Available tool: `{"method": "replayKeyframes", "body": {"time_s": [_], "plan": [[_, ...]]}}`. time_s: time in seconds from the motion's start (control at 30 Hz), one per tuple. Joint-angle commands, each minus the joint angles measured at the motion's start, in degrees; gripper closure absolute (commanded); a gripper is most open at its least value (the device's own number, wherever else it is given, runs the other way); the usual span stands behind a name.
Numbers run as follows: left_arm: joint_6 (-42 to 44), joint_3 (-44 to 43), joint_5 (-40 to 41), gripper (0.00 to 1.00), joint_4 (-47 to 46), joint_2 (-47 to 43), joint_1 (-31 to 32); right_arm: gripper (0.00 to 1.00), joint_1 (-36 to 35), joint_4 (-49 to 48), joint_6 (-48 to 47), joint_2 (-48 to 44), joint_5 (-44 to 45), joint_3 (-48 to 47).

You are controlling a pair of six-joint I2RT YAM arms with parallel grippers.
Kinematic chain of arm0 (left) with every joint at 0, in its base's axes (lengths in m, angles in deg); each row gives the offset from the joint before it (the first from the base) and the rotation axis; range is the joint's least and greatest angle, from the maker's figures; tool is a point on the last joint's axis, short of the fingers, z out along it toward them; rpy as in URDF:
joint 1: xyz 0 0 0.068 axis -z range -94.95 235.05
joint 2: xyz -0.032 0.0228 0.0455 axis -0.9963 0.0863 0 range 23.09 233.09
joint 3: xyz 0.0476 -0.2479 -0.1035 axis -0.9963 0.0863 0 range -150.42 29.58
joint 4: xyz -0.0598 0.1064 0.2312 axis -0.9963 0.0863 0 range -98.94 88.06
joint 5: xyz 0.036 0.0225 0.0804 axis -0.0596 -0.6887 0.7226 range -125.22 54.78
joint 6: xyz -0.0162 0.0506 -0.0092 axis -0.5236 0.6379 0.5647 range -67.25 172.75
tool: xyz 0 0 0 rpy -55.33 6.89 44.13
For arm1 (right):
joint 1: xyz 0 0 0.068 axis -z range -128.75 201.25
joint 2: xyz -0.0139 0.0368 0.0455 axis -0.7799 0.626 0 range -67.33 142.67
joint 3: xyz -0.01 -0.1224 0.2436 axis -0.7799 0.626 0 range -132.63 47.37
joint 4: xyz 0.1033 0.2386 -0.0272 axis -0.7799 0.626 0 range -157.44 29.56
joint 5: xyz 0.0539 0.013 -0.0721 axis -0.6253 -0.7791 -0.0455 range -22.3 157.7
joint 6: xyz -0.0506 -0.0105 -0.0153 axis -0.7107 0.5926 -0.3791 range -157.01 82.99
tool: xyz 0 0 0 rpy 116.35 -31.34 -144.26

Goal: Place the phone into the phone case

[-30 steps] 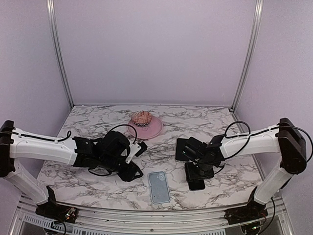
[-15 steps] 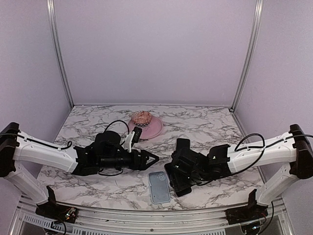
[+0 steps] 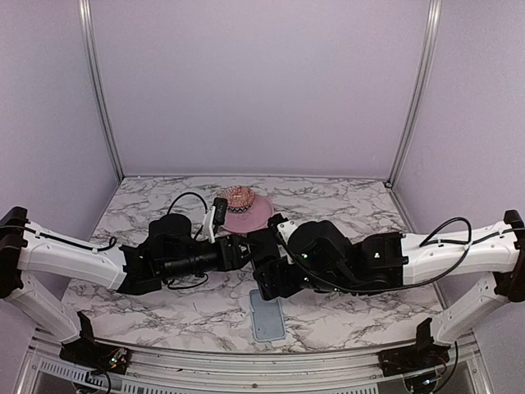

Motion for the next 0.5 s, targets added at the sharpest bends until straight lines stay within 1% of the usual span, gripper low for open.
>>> {"method": "replayKeyframes", "body": {"time_s": [0.0, 0.03, 0.13, 0.27, 0.33, 0.37, 0.43, 0.47], "plan": [[2.95, -1.76, 0.36, 0.63, -1.97, -0.47, 0.42, 0.63, -0.73, -5.56, -4.66, -2.05, 0.38, -1.31], [3.71, -2.16, -0.31, 0.66, -1.97, -0.31, 0.48, 0.63, -0.77, -6.58, -5.44, -2.53, -0.12, -0.86], [5.23, -2.55, -2.7, 0.8, -2.04, 0.02, 0.57, 0.64, -0.82, -8.74, -8.27, -3.24, -1.01, 0.27], [5.81, -2.35, -4.78, 0.98, -2.06, 0.6, 0.62, 0.64, -0.77, -8.15, -9.35, -2.95, -0.77, 0.98], [5.41, -1.69, -5.06, 1.0, -2.06, 0.45, 0.65, 0.62, -0.77, -7.51, -9.54, -3.33, -1.43, 1.63], [5.24, -1.34, -5.04, 1.0, -2.13, 0.24, 0.64, 0.58, -0.77, -6.84, -9.77, -3.79, -1.79, 2.23], [5.98, -0.79, -5.67, 1.0, -2.14, -0.53, 0.66, 0.4, -0.77, -5.61, -10.78, -5.32, -2.55, 3.18], [7.0, -0.65, -6.45, 1.0, -2.14, -1.01, 0.66, 0.28, -0.76, -4.83, -11.93, -6.85, -2.78, 3.7]]}}
